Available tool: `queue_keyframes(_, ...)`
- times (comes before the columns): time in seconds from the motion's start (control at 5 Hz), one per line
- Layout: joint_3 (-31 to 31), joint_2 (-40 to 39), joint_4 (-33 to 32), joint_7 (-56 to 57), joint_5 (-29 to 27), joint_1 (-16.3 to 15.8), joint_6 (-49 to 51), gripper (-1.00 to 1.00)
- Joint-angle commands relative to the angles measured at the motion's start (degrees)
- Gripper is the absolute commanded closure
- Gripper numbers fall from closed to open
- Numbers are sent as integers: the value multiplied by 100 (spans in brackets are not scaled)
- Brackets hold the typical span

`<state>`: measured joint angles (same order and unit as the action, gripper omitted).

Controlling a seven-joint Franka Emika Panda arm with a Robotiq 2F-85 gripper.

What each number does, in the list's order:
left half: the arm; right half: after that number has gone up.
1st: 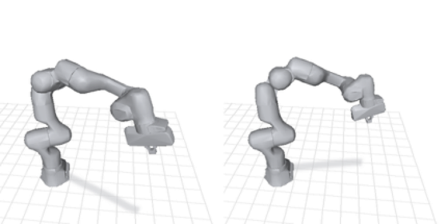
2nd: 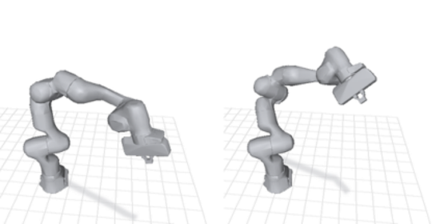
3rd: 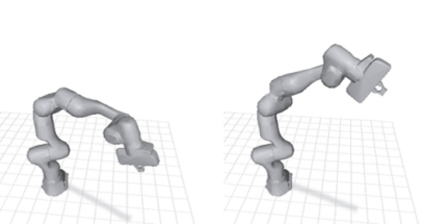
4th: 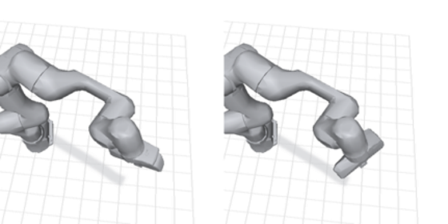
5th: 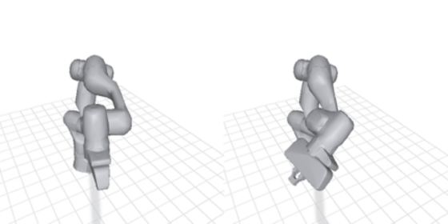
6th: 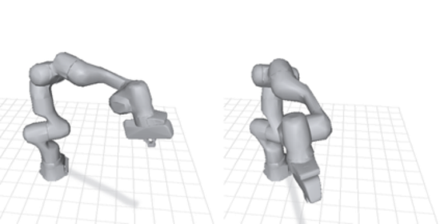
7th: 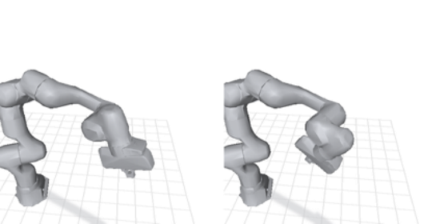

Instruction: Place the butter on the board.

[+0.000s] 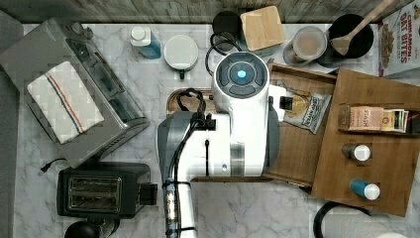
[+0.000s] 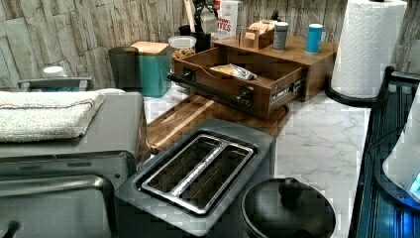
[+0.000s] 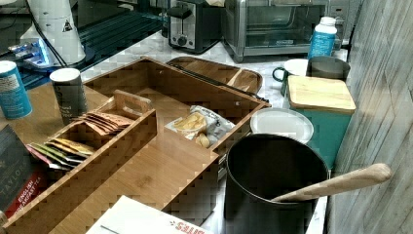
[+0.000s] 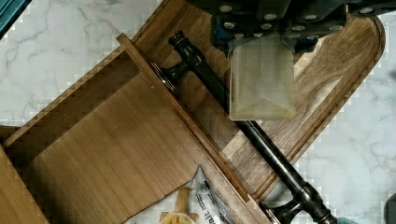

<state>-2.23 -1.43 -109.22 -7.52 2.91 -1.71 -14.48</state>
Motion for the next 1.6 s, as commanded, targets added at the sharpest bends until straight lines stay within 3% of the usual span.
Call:
queue_keyframes(0.2,-1,1,-3,-1,12,3,-3,100)
queue_keyframes(0.4,103,501,-874,90,-94,-107,-874,100)
queue_keyframes(0.6,183,958,-1789,-93,-418,-516,-1967,100)
queue_keyframes(1.0,712,666,-2350,-755,-46,-776,-2920,100)
queue_keyframes(1.2,746,592,-2759,-609,6,-737,-3156,100)
queue_keyframes(1.4,621,576,-3285,138,-301,-646,-3914,100)
queue_keyframes(1.6,540,227,-3358,143,-289,-695,-4250,100)
